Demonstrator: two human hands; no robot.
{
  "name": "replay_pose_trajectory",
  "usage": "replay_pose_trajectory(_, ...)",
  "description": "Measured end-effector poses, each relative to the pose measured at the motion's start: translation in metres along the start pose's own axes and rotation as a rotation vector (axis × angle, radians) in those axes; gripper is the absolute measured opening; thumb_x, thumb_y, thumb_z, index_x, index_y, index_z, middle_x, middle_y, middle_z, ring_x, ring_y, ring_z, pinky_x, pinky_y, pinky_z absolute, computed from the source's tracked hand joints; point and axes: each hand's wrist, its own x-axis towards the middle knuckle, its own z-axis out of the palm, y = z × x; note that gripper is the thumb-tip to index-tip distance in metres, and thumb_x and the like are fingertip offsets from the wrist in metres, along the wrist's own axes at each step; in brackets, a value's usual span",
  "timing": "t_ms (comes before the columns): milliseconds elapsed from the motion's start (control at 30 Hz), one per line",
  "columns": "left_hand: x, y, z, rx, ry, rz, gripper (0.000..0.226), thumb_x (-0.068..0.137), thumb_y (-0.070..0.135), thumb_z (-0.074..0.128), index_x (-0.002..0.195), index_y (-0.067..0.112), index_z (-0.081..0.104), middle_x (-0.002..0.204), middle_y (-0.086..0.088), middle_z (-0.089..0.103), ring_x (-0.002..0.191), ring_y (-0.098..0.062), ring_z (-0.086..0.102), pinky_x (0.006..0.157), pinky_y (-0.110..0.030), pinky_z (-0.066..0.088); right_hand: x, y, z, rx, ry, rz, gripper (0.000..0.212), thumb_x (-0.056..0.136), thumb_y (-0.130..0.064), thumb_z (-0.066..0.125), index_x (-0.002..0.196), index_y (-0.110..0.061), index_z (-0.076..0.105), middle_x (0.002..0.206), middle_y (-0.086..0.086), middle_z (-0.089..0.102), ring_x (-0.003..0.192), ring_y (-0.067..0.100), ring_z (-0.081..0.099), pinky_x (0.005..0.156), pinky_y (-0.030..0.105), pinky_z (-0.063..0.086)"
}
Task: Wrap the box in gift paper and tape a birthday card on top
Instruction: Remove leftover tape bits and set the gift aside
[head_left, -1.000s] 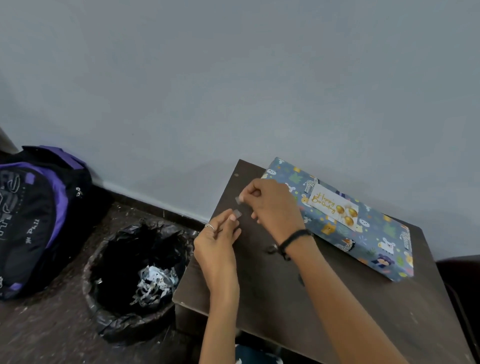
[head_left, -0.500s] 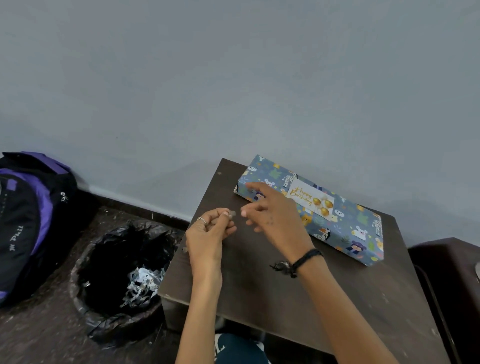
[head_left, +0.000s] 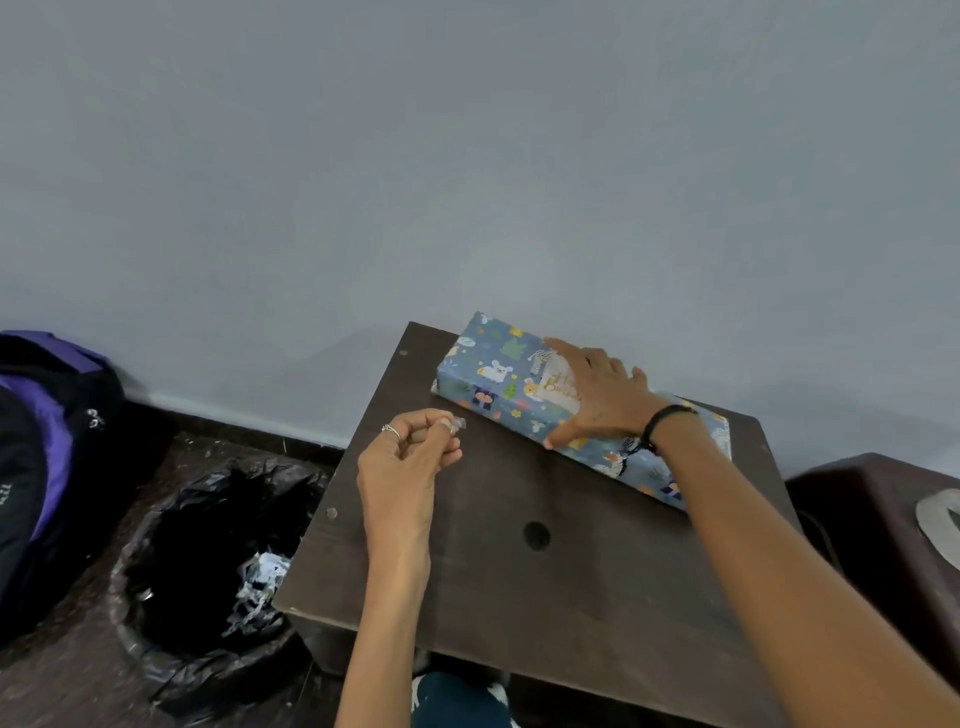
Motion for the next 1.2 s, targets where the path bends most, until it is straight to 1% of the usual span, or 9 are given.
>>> replay_pose_trajectory(200, -0.02, 0.014, 0.014, -0.001, -0.039, 0.057, 0.019, 0.086, -0.002, 0.058, 0.075, 0.011, 0.064, 0.057, 0.007, 0.063, 0.052, -0.003, 0.059, 0.058, -0.013, 0.052, -0.046, -0.029, 0.024, -0.018, 0.096, -0.121, 0.12, 0.059, -0.053, 0.077, 0.146, -0.038, -0.004, 0.15, 0.005, 0.017, 0.138, 0.028, 0.018, 0.111, 0.057, 0.014)
replay_pose_trajectory(467, -0.038, 0.006, 0.03, 0.145, -0.061, 0.076, 0.021, 0.084, 0.002, 0.058, 0.072, 0.017, 0.063, 0.058, 0.008, 0.064, 0.058, -0.004, 0.06, 0.06, -0.015, 0.05, -0.099, -0.043, 0.034, 0.112, -0.059, -0.221, 0.118, 0.058, -0.059, 0.077, 0.144, -0.038, 0.0, 0.151, -0.002, 0.01, 0.142, 0.02, 0.01, 0.114, 0.057, 0.001)
replay_pose_trajectory(533, -0.042, -0.003, 0.04, 0.205, -0.083, 0.072, 0.017, 0.084, 0.004, 0.058, 0.076, 0.018, 0.064, 0.07, 0.002, 0.066, 0.067, -0.01, 0.061, 0.064, -0.019, 0.051, -0.098, -0.038, 0.023, 0.413, -0.055, -0.202, 0.102, 0.069, -0.049, 0.075, 0.145, -0.037, 0.008, 0.151, -0.003, 0.016, 0.139, 0.019, 0.018, 0.114, 0.051, 0.014)
replay_pose_trajectory(600, -0.045, -0.01, 0.047, 0.289, -0.08, 0.126, 0.012, 0.085, 0.007, 0.058, 0.082, 0.016, 0.066, 0.078, 0.002, 0.066, 0.072, -0.004, 0.06, 0.064, -0.012, 0.048, -0.087, -0.032, 0.013, 0.665, 0.013, -0.149, 0.081, 0.081, -0.042, 0.066, 0.146, -0.031, 0.019, 0.148, 0.001, 0.029, 0.135, 0.017, 0.03, 0.107, 0.032, 0.03)
replay_pose_trajectory(667, -0.041, -0.013, 0.051, 0.345, -0.045, 0.192, 0.012, 0.087, 0.007, 0.056, 0.086, 0.014, 0.065, 0.081, 0.005, 0.065, 0.072, 0.004, 0.058, 0.062, -0.006, 0.044, -0.067, -0.031, 0.008, 0.675, 0.041, -0.106, 0.065, 0.087, -0.039, 0.059, 0.143, -0.023, 0.03, 0.143, 0.004, 0.04, 0.13, 0.016, 0.038, 0.096, 0.021, 0.031)
replay_pose_trajectory(833, -0.015, -0.014, 0.06, 0.399, 0.029, 0.246, 0.009, 0.089, 0.01, 0.055, 0.087, 0.015, 0.063, 0.08, 0.003, 0.062, 0.07, 0.0, 0.056, 0.059, -0.008, 0.044, -0.019, -0.024, 0.006, 0.803, -0.175, -0.142, 0.058, 0.089, -0.021, 0.059, 0.141, -0.012, 0.033, 0.129, 0.006, 0.052, 0.124, 0.021, 0.047, 0.109, 0.034, 0.035)
replay_pose_trajectory(933, -0.001, -0.012, 0.06, 0.346, 0.062, 0.219, 0.009, 0.089, 0.01, 0.055, 0.087, 0.012, 0.063, 0.078, 0.005, 0.063, 0.069, 0.0, 0.061, 0.061, -0.011, 0.048, -0.004, -0.015, 0.0, 0.853, -0.274, -0.178, 0.063, 0.084, -0.011, 0.065, 0.14, -0.013, 0.036, 0.126, 0.001, 0.055, 0.12, 0.017, 0.051, 0.103, 0.031, 0.041)
replay_pose_trajectory(1067, 0.005, -0.015, 0.06, 0.246, 0.087, 0.192, 0.013, 0.094, 0.008, 0.049, 0.088, 0.013, 0.059, 0.084, -0.004, 0.063, 0.072, -0.014, 0.066, 0.057, -0.012, 0.051, 0.021, -0.016, 0.012, 0.758, 0.033, -0.013, 0.051, 0.086, -0.016, 0.065, 0.133, -0.009, 0.047, 0.124, 0.009, 0.058, 0.116, 0.02, 0.053, 0.093, 0.026, 0.041)
replay_pose_trajectory(1200, 0.003, -0.019, 0.064, 0.28, 0.093, 0.225, 0.017, 0.095, 0.007, 0.046, 0.086, 0.016, 0.058, 0.09, -0.009, 0.063, 0.071, -0.014, 0.065, 0.057, -0.01, 0.05, 0.042, -0.023, 0.034, 0.6, 0.224, 0.06, 0.049, 0.086, -0.021, 0.064, 0.132, -0.012, 0.05, 0.117, 0.01, 0.055, 0.109, 0.022, 0.052, 0.084, 0.02, 0.033)
